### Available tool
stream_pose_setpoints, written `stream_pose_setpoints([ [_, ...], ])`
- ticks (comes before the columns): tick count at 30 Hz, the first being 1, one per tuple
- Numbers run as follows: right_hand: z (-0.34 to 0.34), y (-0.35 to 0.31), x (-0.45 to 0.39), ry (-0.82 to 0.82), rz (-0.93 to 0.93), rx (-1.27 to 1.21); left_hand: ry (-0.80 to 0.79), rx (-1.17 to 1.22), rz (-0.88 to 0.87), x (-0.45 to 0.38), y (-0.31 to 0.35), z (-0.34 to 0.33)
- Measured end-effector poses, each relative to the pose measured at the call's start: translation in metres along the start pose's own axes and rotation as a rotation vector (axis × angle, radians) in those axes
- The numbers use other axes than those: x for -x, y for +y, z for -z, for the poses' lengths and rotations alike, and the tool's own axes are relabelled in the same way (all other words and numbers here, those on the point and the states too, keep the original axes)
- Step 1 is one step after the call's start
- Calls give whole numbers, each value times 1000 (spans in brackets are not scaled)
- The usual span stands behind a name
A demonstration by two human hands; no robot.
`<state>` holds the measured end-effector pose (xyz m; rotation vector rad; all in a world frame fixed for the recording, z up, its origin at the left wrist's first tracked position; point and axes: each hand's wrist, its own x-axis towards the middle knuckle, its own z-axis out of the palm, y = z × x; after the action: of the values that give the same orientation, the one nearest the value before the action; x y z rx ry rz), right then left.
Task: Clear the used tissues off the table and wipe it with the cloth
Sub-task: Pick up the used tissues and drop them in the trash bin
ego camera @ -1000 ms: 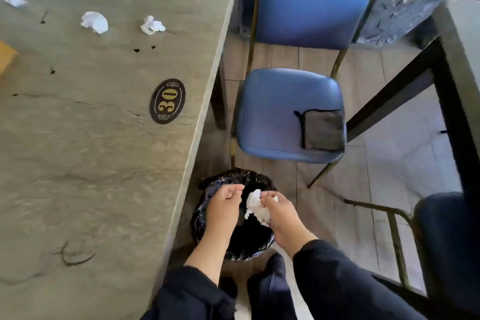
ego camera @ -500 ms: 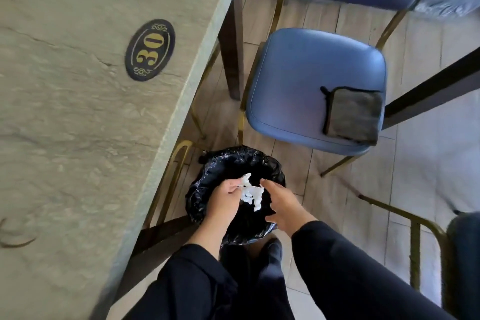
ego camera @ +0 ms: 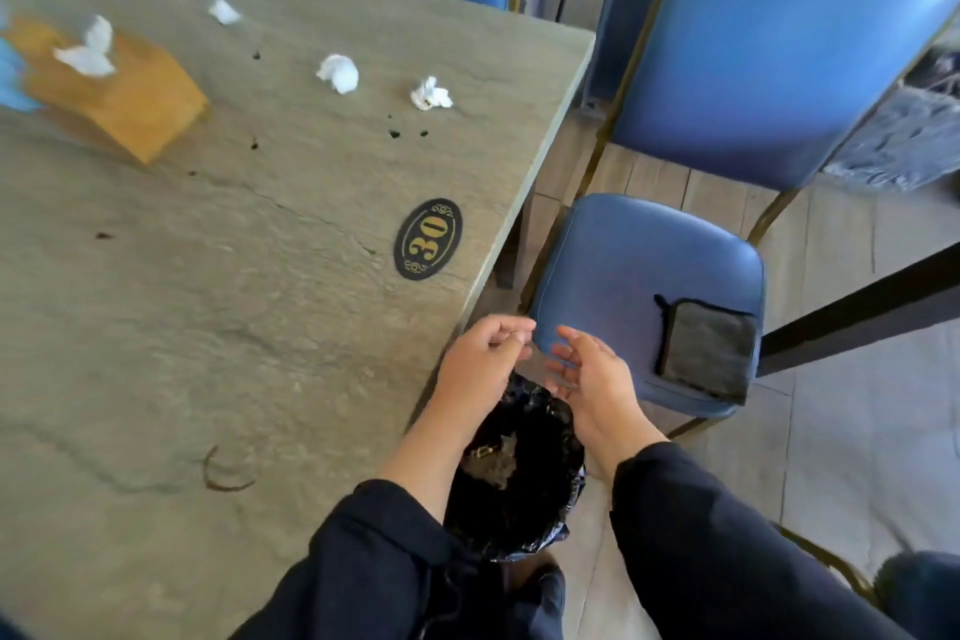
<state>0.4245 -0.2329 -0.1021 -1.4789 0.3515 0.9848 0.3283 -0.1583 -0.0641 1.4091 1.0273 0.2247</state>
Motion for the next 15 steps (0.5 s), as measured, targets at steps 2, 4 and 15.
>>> stream_pose_setpoints([
  [2, -24, -25, 7, -21, 41, -28, 29, 35, -48, -10, 27, 16],
  [4, -51, -48, 11, -63, 87, -42, 66, 39, -93, -22, 50, 34],
  [15, -162, -127, -12, -187, 242, 33, 245, -317, -329, -135, 128, 110],
])
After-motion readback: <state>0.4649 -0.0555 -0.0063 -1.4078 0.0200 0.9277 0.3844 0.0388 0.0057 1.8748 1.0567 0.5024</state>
